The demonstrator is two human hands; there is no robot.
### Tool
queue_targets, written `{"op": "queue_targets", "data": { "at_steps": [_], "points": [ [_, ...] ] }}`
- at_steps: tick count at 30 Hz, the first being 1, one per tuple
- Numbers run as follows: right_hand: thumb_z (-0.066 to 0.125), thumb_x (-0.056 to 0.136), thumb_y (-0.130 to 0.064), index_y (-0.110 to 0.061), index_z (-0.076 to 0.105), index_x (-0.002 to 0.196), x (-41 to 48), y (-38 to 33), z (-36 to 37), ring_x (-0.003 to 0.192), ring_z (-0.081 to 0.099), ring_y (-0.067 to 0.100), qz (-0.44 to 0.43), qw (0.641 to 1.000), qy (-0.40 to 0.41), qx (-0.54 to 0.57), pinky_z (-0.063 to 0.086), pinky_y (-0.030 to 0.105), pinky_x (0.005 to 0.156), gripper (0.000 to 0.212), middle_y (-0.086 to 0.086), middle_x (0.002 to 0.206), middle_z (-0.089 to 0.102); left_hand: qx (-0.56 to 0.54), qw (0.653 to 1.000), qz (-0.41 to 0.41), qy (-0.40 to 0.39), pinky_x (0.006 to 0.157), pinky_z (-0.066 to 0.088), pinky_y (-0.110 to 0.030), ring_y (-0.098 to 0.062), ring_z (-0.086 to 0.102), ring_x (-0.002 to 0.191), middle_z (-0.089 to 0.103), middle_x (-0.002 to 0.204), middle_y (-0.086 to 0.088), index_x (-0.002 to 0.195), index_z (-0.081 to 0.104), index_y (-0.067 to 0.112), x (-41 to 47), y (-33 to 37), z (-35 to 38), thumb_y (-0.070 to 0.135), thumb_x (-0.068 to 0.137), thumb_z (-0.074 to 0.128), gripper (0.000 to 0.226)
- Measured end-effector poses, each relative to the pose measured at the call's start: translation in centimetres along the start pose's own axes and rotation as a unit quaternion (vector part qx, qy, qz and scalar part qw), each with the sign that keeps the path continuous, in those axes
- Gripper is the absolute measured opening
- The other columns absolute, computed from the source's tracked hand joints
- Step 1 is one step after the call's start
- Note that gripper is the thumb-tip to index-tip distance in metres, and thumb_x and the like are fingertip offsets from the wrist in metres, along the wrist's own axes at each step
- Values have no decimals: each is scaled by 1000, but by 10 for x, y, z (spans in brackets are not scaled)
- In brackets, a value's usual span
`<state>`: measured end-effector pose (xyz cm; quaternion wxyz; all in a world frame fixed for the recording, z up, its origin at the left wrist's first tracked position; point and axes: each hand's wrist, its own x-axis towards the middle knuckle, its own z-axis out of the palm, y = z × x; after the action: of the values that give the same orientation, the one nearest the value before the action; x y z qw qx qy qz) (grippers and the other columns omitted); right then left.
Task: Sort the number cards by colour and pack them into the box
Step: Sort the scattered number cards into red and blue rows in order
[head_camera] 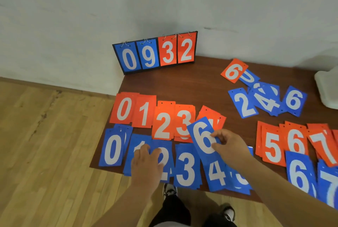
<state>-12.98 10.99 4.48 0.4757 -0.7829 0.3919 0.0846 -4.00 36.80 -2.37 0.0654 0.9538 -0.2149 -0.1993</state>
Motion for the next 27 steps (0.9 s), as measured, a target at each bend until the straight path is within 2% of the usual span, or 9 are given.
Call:
{"op": "queue_targets", "data": {
  "at_steps": [3, 5, 8, 12, 15, 16, 18, 23, 27],
  "points": [
    [70, 92, -17, -33, 62, 100, -5, 4, -23, 89, 66, 7, -23, 999, 15, 16, 51, 14, 54, 20, -14, 104, 66, -23, 999, 10, 34, 109, 39, -35, -23, 35, 135, 36, 147, 0, 141, 45, 35, 3, 19, -13, 50, 96, 55, 48],
    [69, 92, -15, -33, 63, 98, -10, 11, -46, 88, 64, 4, -36, 998, 35, 23, 51, 16, 59, 20, -15, 103, 66, -38, 997, 43, 55, 107, 41, -36, -23, 39, 130, 40, 142, 0, 141, 47, 33, 9, 42, -22, 50, 96, 56, 49],
    [69, 91, -16, -33, 64, 97, -23, 34, -94, 89, 64, 10, -40, 995, 91, 32, 53, 22, 66, 19, -16, 99, 66, -67, 987, 110, 100, 100, 46, -40, -25, 48, 121, 50, 129, 1, 133, 57, 28, 20, 93, -34, 45, 90, 64, 47],
    [69, 92, -17, -34, 61, 96, -51, 85, -168, 84, 61, 7, -27, 984, 171, 46, 43, 16, 59, 19, -17, 96, 64, -58, 978, 175, 100, 100, 44, -41, -28, 47, 121, 50, 127, -1, 134, 56, 28, 25, 183, -35, 45, 88, 64, 50],
    [69, 91, -17, -33, 63, 94, -77, 135, -214, 80, 66, 16, 9, 971, 225, 80, 55, 37, 64, 18, -10, 92, 68, -57, 962, 245, 111, 99, 45, -38, -24, 50, 114, 52, 120, 1, 132, 57, 26, 18, 250, -22, 45, 86, 67, 51],
    [69, 91, -16, -33, 64, 94, -85, 151, -226, 79, 66, 20, 21, 967, 239, 88, 55, 40, 64, 18, -9, 91, 69, -54, 957, 263, 105, 98, 45, -37, -23, 49, 112, 52, 118, 3, 132, 57, 27, 14, 269, -17, 46, 86, 67, 50],
    [69, 91, -17, -33, 64, 97, -98, 181, -244, 80, 66, 21, 40, 961, 257, 96, 55, 38, 62, 18, -11, 93, 68, -42, 950, 293, 97, 95, 47, -37, -22, 50, 107, 52, 115, 3, 130, 57, 28, 8, 303, -5, 47, 85, 67, 50],
    [68, 93, -20, -36, 61, 99, -105, 239, -259, 85, 65, 11, 64, 963, 242, 102, 58, 35, 67, 19, -13, 101, 65, -8, 950, 300, 81, 86, 51, -41, -26, 53, 101, 56, 112, 0, 126, 59, 26, -13, 350, 18, 44, 83, 70, 48],
    [68, 92, -17, -36, 60, 95, -88, 261, -245, 83, 62, 17, 68, 978, 183, 75, 55, 35, 71, 21, -10, 98, 63, -14, 965, 253, 74, 84, 50, -41, -28, 54, 98, 56, 108, -1, 124, 62, 24, -22, 346, 37, 39, 80, 74, 48]
  ]
}}
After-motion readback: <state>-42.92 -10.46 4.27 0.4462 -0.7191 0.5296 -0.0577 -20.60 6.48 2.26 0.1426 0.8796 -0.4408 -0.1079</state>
